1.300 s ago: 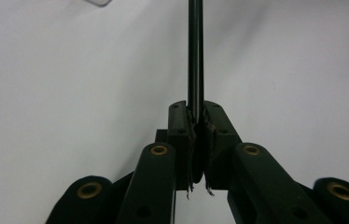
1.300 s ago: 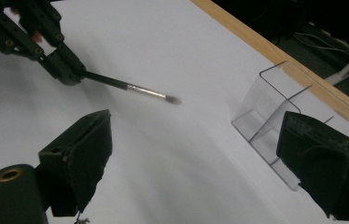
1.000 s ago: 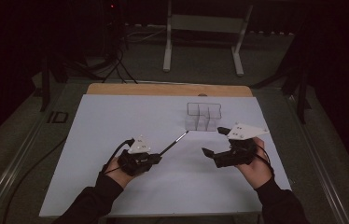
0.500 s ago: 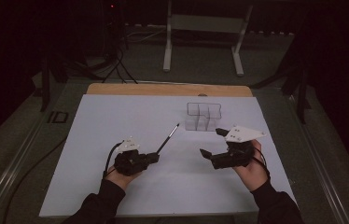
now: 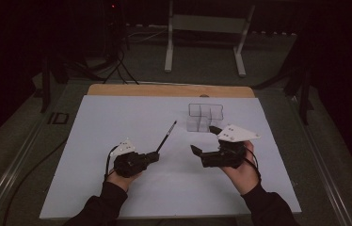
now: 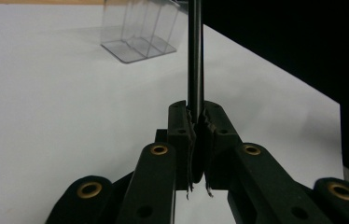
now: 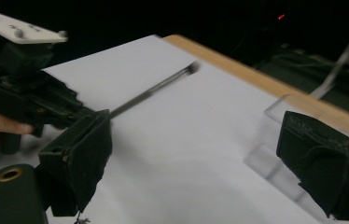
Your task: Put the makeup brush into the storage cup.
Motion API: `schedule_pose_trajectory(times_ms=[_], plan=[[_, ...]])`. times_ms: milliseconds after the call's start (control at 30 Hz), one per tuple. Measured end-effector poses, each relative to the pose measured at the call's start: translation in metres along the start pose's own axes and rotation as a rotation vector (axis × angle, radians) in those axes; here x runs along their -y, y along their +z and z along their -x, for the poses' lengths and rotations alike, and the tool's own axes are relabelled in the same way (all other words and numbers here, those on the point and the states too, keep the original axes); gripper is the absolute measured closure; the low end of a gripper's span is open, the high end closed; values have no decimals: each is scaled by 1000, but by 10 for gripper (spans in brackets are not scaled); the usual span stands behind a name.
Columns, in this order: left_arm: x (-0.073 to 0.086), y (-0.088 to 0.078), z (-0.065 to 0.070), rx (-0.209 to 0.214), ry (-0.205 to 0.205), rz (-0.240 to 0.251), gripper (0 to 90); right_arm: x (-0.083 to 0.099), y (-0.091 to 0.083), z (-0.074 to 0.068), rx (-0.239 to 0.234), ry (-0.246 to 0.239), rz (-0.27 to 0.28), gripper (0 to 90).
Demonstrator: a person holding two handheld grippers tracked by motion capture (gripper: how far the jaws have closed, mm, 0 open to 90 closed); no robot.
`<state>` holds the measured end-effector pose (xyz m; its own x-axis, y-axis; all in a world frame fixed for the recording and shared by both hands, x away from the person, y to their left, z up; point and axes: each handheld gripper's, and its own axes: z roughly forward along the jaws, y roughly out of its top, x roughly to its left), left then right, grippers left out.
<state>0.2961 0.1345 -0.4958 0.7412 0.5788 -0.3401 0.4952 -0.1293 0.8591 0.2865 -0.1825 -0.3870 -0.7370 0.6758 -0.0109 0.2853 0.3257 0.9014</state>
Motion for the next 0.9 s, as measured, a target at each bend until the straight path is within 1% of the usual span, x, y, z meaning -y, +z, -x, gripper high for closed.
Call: schedule_pose_trajectory(times_ms=[33,67,100,133,200,267,300,367,433,467,533,567,700,733,833,900], plan=[[0,0,0,0,0,0,847,0,0,0,0,0,0,105],[0,0,0,-7,-1,5,847,-1,3,-2,-14,7,-9,105],[1,0,-1,-2,-6,5,847,-3,7,-5,-8,39,-10,105],[1,0,0,-1,-6,4,846,-4,9,-6,-26,47,-16,105],[1,0,1,7,-6,12,846,-7,12,-10,-30,59,-10,105],[1,-1,2,5,1,18,846,-11,15,-12,-50,77,-8,105],[1,-1,3,12,4,19,846,-13,15,-13,-45,83,-4,105],[0,-2,4,7,11,27,847,-17,18,-15,-46,96,2,107],[0,-2,4,9,15,26,846,-20,20,-16,-34,119,9,108],[0,-2,4,7,10,32,847,-22,22,-16,-43,125,6,108],[0,-2,3,6,11,27,847,-25,25,-17,-32,145,16,108],[0,-2,4,1,13,29,847,-27,27,-18,-36,160,17,108],[0,-2,5,8,18,35,846,-32,32,-18,-39,230,32,113],[0,-2,5,7,24,35,846,-33,33,-17,-36,244,32,133],[-1,-3,5,14,23,43,847,-33,39,-14,-48,305,20,134],[-1,-3,5,15,24,49,846,-33,43,-14,-49,324,9,143]])
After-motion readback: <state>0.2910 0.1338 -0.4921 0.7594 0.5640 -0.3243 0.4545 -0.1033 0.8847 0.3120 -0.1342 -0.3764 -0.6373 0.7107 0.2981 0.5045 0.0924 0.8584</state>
